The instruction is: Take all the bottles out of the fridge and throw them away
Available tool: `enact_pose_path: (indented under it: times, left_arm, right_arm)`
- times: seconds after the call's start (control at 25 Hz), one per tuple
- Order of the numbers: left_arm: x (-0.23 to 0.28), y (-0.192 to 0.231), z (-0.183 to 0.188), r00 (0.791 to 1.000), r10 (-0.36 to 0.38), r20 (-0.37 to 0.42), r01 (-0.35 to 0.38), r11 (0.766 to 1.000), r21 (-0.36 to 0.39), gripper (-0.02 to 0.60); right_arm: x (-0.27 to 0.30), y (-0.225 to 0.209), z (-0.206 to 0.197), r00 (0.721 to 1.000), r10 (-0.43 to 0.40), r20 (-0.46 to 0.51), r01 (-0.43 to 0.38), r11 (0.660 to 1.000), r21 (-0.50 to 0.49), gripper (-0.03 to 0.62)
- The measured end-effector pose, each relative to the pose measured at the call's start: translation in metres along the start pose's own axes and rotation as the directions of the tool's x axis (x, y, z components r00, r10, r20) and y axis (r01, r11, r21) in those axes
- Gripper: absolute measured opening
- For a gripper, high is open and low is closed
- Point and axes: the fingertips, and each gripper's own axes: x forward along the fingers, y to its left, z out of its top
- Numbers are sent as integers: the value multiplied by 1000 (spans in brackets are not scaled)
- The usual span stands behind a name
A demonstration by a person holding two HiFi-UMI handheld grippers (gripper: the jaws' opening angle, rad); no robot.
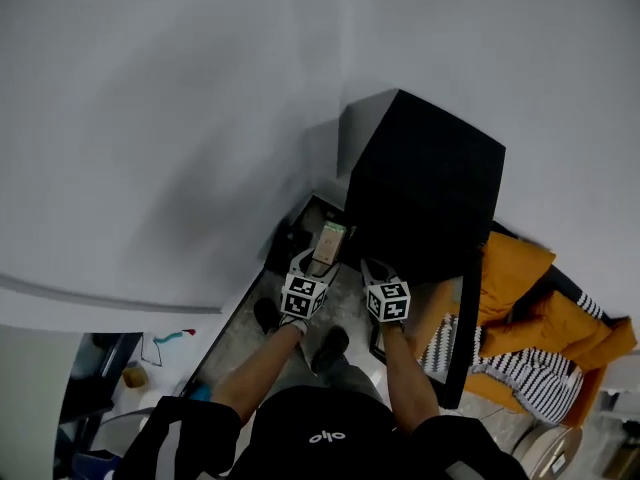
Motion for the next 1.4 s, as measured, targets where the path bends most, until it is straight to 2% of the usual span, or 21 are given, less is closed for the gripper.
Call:
enact_pose_path:
  times: [0.48,0.68,0.88,1.08,1.28,1.4]
  left_arm:
    - [-87,96,2,986,168,21,-166,984,-68,276]
    - [-106,138,-13,980,197,2,-196,976,-96,276]
    - [-99,170,-37,981,189,-28,-191,974,-120,276]
    - [-74,201,-76,985,149,-90,-160,979,-125,276]
    - [-45,229,-117,982,108,-152,-128,984,-124,276]
    - [-24,243,-143,980,90,-179,-113,986,-126,276]
  right_arm:
    - [46,84,41,990,138,-42,-141,985,-101,9]
    - [81,115,46,983,171,-63,-178,977,-119,9]
    - [122,133,41,978,188,-94,-199,971,-131,9]
    - [169,139,32,976,184,-120,-199,971,-133,9]
    - [213,140,13,973,181,-145,-199,973,-119,9]
    - [239,134,-12,968,180,-175,-201,974,-109,9]
